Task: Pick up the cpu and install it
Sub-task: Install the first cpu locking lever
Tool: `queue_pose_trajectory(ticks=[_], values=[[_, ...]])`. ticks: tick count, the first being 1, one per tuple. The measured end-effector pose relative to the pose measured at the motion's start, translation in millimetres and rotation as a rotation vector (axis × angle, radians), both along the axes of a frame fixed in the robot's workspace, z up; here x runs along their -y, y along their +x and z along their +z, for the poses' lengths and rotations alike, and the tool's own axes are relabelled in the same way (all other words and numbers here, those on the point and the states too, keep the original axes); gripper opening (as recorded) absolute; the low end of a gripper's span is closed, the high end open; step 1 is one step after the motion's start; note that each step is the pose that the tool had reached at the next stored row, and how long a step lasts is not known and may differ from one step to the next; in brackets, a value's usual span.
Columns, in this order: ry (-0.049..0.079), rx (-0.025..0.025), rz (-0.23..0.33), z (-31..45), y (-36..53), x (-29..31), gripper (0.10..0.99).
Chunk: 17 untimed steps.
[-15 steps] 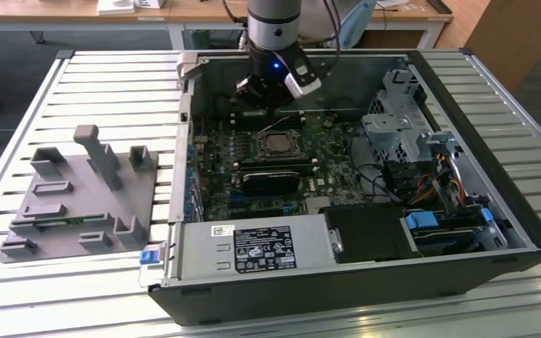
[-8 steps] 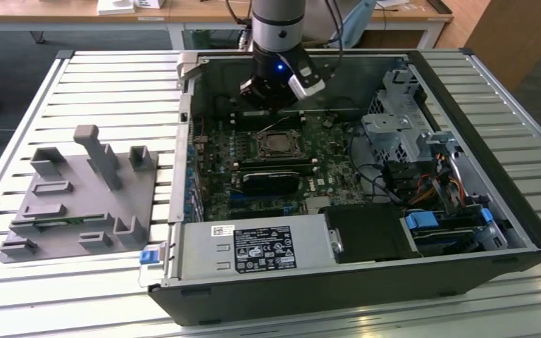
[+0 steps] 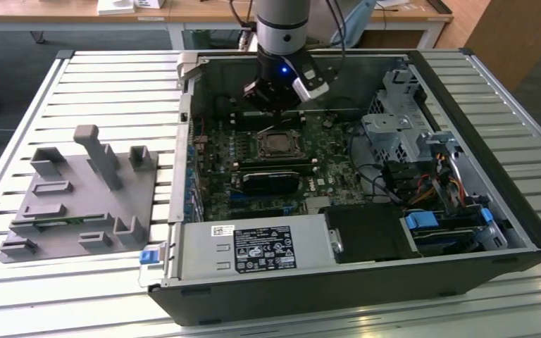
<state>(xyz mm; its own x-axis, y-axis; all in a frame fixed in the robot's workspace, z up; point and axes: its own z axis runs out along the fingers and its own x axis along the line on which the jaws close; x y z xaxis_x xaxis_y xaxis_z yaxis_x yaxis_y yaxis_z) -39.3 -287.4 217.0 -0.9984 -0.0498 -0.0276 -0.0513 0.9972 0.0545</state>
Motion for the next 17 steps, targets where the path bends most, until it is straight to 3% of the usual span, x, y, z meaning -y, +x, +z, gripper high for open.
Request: queue_pose_trajectory(ticks=[6,17], values=[[0.0,-0.0046,0.0,-5.1,6.6,-0.1,0.106],[0.0,-0.0195,0.0,-12.1,16.9,-0.4,0.106]])
